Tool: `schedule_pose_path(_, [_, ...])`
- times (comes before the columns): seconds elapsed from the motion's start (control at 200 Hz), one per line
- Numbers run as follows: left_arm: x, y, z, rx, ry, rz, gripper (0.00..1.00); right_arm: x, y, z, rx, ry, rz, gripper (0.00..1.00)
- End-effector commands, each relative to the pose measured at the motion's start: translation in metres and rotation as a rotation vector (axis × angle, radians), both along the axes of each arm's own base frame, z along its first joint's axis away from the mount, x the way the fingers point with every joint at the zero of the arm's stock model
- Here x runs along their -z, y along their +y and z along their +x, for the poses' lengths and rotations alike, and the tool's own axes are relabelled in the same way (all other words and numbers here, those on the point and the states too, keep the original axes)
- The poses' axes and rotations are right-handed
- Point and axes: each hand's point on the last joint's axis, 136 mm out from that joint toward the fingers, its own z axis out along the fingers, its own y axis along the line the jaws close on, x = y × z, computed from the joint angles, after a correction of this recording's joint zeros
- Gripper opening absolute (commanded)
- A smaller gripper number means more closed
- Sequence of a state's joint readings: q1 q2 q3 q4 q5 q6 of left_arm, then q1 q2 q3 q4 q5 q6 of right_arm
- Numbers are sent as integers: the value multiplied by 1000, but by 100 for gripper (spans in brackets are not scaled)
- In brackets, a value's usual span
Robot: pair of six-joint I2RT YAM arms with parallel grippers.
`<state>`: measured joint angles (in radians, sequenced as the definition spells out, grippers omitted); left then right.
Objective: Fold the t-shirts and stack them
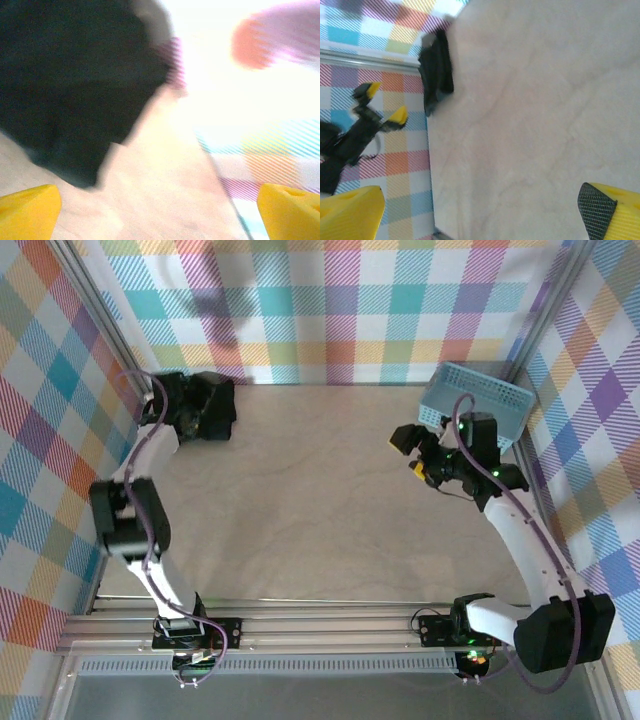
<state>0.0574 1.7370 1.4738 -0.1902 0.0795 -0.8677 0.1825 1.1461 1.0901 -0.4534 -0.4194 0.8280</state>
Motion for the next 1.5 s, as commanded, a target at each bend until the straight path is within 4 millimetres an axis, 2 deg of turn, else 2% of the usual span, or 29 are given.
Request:
schedule_pose_path(0.0, [-62,-7,-49,2,-15,176,100,-48,-22,3,77,-138,-106,100])
schedule_pose_path(0.06, [-85,-7,-71,-23,-29,255,100,-68,-32,3,108,-181,-171,100])
schedule_pose_path(0.13, [-108,-5,-102,-73,-39,353,100,-82,-55,1,206,-199,-274,100])
schedule_pose_path(0.2, [-119,10,-139,-197,-25,439,100,-88,-79,0,314,-228,-360,100])
schedule_pose_path(0.28, [-101,16,-174,-248,3,504,100,-87,-99,0,400,-334,-437,100])
schedule_pose_path(0.36, [-68,14,-194,-162,8,596,100,-68,-129,-6,544,-413,-535,100])
schedule_pose_path(0.44, [-21,15,-217,-68,91,696,100,-32,-151,-12,582,-451,-730,100])
schedule_pose_path(0.505, [17,16,-233,10,157,770,100,4,-158,-14,522,-433,-892,100])
schedule_pose_path(0.555, [37,15,-239,44,144,804,100,32,-161,-14,471,-417,-978,100])
schedule_pose_path(0.71, [84,7,-227,107,54,872,100,106,-161,-10,421,-374,-1023,100])
schedule_pose_path(0.795, [113,7,-214,132,107,866,100,132,-159,1,373,-323,-1055,100])
schedule_pose_path(0.905, [137,6,-192,133,126,860,100,142,-151,24,312,-368,-1084,100])
schedule_pose_path(0.965, [145,10,-178,128,142,844,100,153,-155,36,309,-344,-1081,100])
schedule_pose_path(1.05, [144,12,-153,125,90,833,100,167,-163,49,343,-312,-1043,100])
schedule_pose_path(1.12, [148,13,-137,161,102,842,100,165,-165,61,370,-356,-1002,100])
schedule_pose_path(1.175, [145,10,-125,195,47,863,100,166,-166,68,382,-368,-962,100])
schedule_pose_path(1.225, [151,13,-126,192,41,842,100,174,-168,69,377,-359,-940,100])
schedule_pose_path(1.265, [152,12,-129,204,38,840,100,172,-166,71,385,-401,-927,100])
schedule_pose_path(1.414, [144,10,-151,143,-125,852,100,169,-142,65,278,-536,-885,100])
schedule_pose_path(1.494, [149,6,-149,172,-128,852,100,174,-140,58,285,-582,-875,100])
